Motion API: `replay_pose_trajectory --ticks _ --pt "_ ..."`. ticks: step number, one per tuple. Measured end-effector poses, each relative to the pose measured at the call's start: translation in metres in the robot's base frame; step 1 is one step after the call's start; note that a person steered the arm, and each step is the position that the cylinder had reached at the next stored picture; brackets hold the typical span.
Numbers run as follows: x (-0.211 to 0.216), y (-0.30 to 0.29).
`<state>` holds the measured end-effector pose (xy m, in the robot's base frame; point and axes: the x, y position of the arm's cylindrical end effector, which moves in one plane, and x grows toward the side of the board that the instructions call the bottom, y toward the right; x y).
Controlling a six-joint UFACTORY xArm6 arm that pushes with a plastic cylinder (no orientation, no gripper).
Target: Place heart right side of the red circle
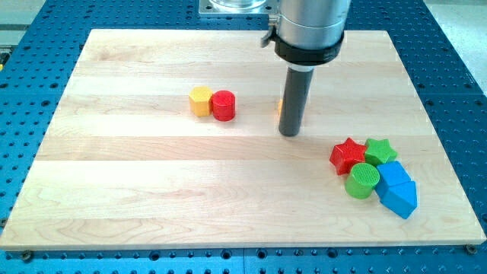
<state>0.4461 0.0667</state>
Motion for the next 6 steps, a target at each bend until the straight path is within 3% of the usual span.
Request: replay_pose_trajectory --ticks 1,2,3,4,6 --pt "0.005 0.006" --pt "0.002 0.052" --pt "-0.031 0.047" --pt "-0.032 0.018" --pt "-0.027 0.031"
